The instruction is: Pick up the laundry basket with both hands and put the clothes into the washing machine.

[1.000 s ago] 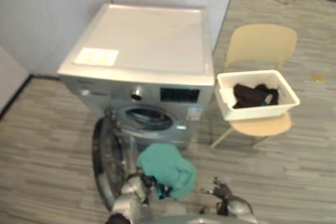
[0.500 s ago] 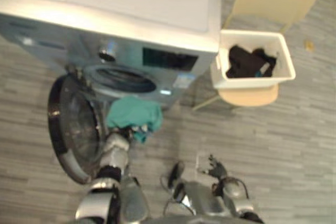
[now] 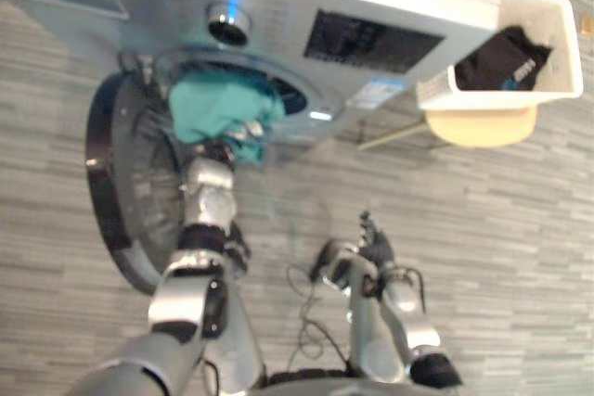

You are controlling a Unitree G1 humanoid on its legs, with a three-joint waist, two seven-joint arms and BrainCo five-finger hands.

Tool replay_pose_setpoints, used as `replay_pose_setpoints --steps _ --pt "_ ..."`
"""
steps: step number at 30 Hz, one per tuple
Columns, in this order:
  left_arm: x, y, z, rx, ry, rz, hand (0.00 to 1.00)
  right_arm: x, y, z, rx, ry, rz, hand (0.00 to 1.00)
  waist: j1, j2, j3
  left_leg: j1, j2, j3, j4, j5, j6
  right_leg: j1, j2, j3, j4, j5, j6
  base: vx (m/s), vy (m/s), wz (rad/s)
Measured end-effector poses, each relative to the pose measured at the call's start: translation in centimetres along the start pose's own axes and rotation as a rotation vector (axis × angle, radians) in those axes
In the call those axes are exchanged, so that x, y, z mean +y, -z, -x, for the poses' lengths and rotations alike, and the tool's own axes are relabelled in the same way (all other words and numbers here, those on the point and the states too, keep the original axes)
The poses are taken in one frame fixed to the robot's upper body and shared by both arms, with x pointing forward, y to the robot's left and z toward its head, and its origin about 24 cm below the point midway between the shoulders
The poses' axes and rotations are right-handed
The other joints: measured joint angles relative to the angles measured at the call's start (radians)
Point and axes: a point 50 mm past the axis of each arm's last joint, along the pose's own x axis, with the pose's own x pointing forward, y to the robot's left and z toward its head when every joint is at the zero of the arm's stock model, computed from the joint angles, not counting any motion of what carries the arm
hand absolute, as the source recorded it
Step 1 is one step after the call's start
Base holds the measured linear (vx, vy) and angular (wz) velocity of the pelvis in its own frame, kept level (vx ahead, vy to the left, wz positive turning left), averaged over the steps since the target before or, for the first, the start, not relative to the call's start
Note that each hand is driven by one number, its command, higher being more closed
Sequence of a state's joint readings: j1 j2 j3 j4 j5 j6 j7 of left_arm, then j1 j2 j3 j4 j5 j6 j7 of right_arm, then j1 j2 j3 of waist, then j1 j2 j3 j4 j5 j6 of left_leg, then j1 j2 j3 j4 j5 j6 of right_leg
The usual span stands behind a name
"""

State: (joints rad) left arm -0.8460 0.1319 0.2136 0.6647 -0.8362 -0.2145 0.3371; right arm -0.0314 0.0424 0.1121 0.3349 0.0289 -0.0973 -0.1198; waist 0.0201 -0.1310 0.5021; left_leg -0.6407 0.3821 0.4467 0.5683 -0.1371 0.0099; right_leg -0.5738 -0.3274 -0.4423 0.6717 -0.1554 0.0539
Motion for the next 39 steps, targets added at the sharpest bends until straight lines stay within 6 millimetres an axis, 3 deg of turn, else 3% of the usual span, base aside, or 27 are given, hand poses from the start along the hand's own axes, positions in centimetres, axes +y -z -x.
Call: replay_pose_setpoints --steps 1,2,3,4,7,8,11,15,21,25,28,29,30,31,33,35,36,39 --pt "-3.4 -2.5 -0.8 -0.073 0.070 0.053 1.00 0.9 -1.4 0.0 -0.064 -0.029 0.004 0.00 -0.013 -0.001 0.000 -0.075 0.000 -0.003 0.022 0.001 -0.002 -0.053 -0.030 -0.001 -0.076 0.017 -0.009 -0.15 -0.139 0.15" --pt "-5.3 -3.6 -0.9 -0.105 0.110 0.095 1.00 1.4 -1.9 0.0 -0.090 -0.052 -0.002 0.00 -0.026 -0.001 0.001 -0.121 0.003 -0.015 0.048 0.000 -0.003 -0.076 -0.041 0.002 -0.104 0.017 -0.006 -0.10 -0.161 0.50" --pt "-7.5 -5.1 -1.0 -0.146 0.159 0.145 1.00 2.3 -2.5 0.1 -0.115 -0.095 -0.037 0.00 -0.040 0.001 0.007 -0.192 0.017 -0.035 0.097 0.000 -0.003 -0.111 -0.062 -0.015 -0.086 0.029 0.046 -0.06 -0.209 0.37" --pt "-8.9 -6.8 -1.0 -0.190 0.199 0.178 1.00 3.4 -3.2 -0.1 -0.138 -0.145 -0.076 0.00 -0.036 0.001 0.032 -0.259 0.053 -0.059 0.138 0.001 -0.005 -0.165 -0.062 -0.029 -0.032 0.032 0.048 -0.05 -0.257 0.27" --pt "-9.7 -8.8 -1.0 -0.236 0.230 0.239 1.00 3.6 -4.5 0.1 -0.184 -0.185 -0.249 0.00 -0.058 0.002 0.035 -0.397 0.147 -0.047 0.218 0.024 -0.020 -0.297 -0.073 -0.056 0.120 -0.023 0.006 0.07 -0.265 0.02" --pt "-10.1 -8.9 -0.9 -0.228 0.239 0.265 1.00 3.3 -5.3 0.2 -0.217 -0.191 -0.324 0.00 -0.059 0.002 0.035 -0.451 0.181 -0.069 0.275 0.026 -0.007 -0.343 -0.073 -0.055 0.182 -0.040 -0.011 0.12 -0.147 -0.21" --pt "-11.9 -9.4 -0.6 -0.218 0.282 0.313 1.00 3.0 -6.5 0.4 -0.280 -0.200 -0.395 0.00 -0.068 0.002 0.035 -0.513 0.205 -0.088 0.315 0.019 0.003 -0.399 -0.069 -0.052 0.225 -0.046 -0.022 0.06 -0.046 -0.22" --pt "-16.1 -10.6 1.1 -0.231 0.429 0.350 1.00 3.2 -7.6 0.6 -0.319 -0.240 -0.496 0.00 -0.071 0.002 0.035 -0.606 0.231 -0.104 0.354 0.012 0.011 -0.479 -0.060 -0.051 0.254 -0.064 -0.038 -0.01 -0.026 -0.16" --pt "-16.7 -12.1 1.6 -0.288 0.471 0.343 1.00 3.2 -7.6 0.7 -0.320 -0.268 -0.543 0.00 -0.073 0.002 0.035 -0.685 0.259 -0.117 0.378 0.008 0.005 -0.548 -0.045 -0.052 0.266 -0.066 -0.043 -0.04 -0.044 -0.13" --pt "-18.0 -15.3 1.8 -0.389 0.523 0.201 1.00 2.9 -8.2 1.2 -0.357 -0.301 -0.566 0.00 -0.072 0.001 0.034 -0.725 0.287 -0.113 0.379 0.008 0.005 -0.587 -0.019 -0.053 0.249 -0.058 -0.054 -0.04 -0.052 -0.23" --pt "-22.0 -19.7 3.9 -0.528 0.634 0.055 1.00 2.3 -8.5 1.9 -0.388 -0.309 -0.559 0.00 -0.072 0.001 0.034 -0.748 0.303 -0.116 0.376 0.015 0.009 -0.604 -0.002 -0.061 0.234 -0.052 -0.062 -0.02 -0.045 -0.20" --pt "-23.4 -20.7 5.0 -0.573 0.677 0.009 0.00 2.1 -8.4 2.2 -0.389 -0.304 -0.562 0.00 -0.072 0.001 0.034 -0.748 0.303 -0.116 0.371 0.018 0.007 -0.602 0.001 -0.065 0.227 -0.050 -0.065 0.01 -0.020 -0.11" --pt "-25.7 -21.9 6.9 -0.638 0.745 -0.069 0.00 1.8 -8.2 2.5 -0.389 -0.299 -0.561 0.00 -0.073 0.001 0.034 -0.747 0.303 -0.117 0.363 0.021 0.009 -0.597 0.006 -0.070 0.217 -0.050 -0.065 0.01 -0.016 -0.04" --pt "-26.5 -22.5 7.7 -0.685 0.769 -0.129 0.00 1.8 -8.1 2.6 -0.388 -0.295 -0.562 0.00 -0.074 0.001 0.034 -0.745 0.302 -0.116 0.357 0.024 0.009 -0.591 0.010 -0.073 0.212 -0.048 -0.064 0.00 0.000 0.00" --pt "-26.4 -23.2 7.9 -0.944 0.649 -0.556 0.00 1.3 -7.8 3.4 -0.392 -0.297 -0.571 0.00 -0.071 0.000 0.033 -0.726 0.294 -0.106 0.329 0.041 0.015 -0.565 0.013 -0.095 0.183 -0.046 -0.066 0.04 -0.003 0.15" --pt "-27.1 -22.4 8.4 -1.253 0.459 -1.062 0.00 0.8 -7.7 3.8 -0.407 -0.323 -0.563 0.00 -0.065 -0.004 0.030 -0.681 0.283 -0.083 0.290 0.053 0.018 -0.516 0.014 -0.113 0.149 -0.046 -0.066 0.06 -0.004 0.33" --pt "-26.3 -22.0 7.2 -1.320 0.348 -1.281 0.00 0.7 -8.1 4.1 -0.437 -0.340 -0.557 0.00 -0.063 -0.005 0.030 -0.652 0.277 -0.075 0.269 0.055 0.015 -0.485 0.019 -0.118 0.122 -0.040 -0.058 0.05 0.005 0.22" --pt "-25.4 -20.6 6.0 -1.416 0.228 -1.612 0.00 0.5 -8.9 4.4 -0.490 -0.348 -0.563 0.00 -0.058 -0.007 0.029 -0.586 0.265 -0.044 0.224 0.060 0.010 -0.428 0.035 -0.123 0.053 -0.009 -0.046 0.05 0.031 0.04"
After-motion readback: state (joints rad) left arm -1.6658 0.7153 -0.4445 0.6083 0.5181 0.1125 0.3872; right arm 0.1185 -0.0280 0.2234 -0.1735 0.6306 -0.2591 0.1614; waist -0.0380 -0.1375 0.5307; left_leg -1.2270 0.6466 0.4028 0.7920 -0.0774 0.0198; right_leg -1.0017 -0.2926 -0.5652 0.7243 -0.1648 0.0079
